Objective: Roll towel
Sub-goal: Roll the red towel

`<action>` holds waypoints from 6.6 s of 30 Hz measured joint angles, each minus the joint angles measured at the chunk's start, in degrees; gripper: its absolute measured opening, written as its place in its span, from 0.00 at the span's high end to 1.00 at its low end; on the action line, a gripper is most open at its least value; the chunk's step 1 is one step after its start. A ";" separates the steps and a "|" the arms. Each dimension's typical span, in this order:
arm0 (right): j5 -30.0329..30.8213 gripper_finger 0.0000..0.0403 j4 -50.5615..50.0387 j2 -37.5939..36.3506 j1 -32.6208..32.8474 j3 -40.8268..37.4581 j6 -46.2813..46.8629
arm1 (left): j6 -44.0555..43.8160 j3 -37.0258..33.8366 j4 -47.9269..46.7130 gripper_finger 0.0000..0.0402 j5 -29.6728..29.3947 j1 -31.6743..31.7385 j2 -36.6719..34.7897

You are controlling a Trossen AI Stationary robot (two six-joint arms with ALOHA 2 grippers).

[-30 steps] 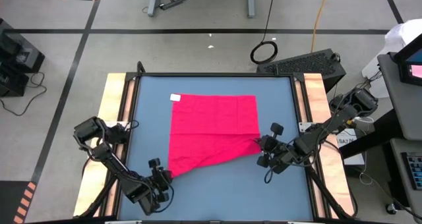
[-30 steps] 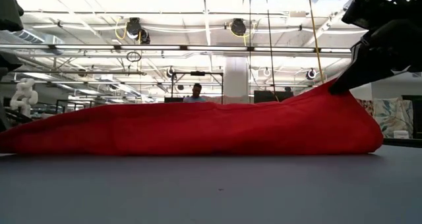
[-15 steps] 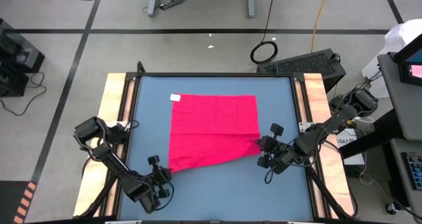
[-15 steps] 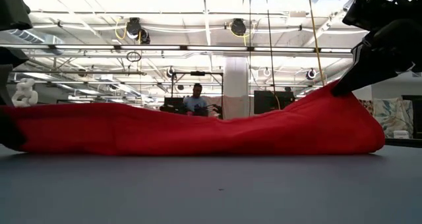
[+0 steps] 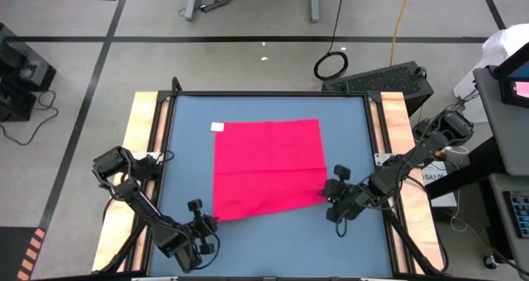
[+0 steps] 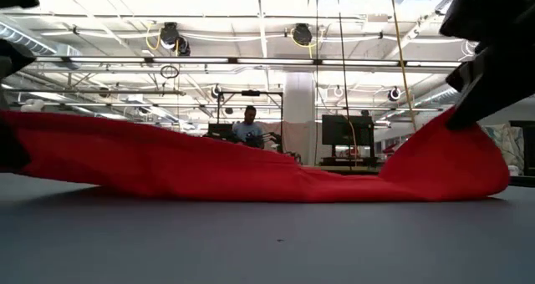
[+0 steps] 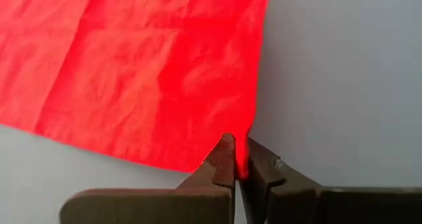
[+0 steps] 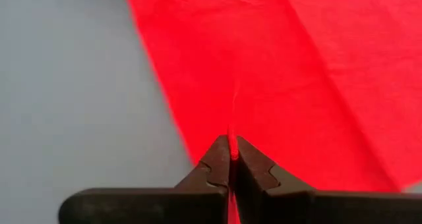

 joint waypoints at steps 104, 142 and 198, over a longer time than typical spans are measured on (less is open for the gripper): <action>21.24 1.00 9.90 -0.83 0.17 0.01 -23.33 | -9.29 1.13 -28.09 0.99 -17.60 2.78 -13.53; 4.71 1.00 8.33 -0.79 -21.65 -6.44 -22.84 | -5.22 -2.07 -26.08 0.99 -8.23 21.83 -13.42; 4.76 1.00 19.95 3.74 -39.99 -6.53 -43.56 | -5.00 -9.77 -21.01 0.99 -8.48 29.92 -14.90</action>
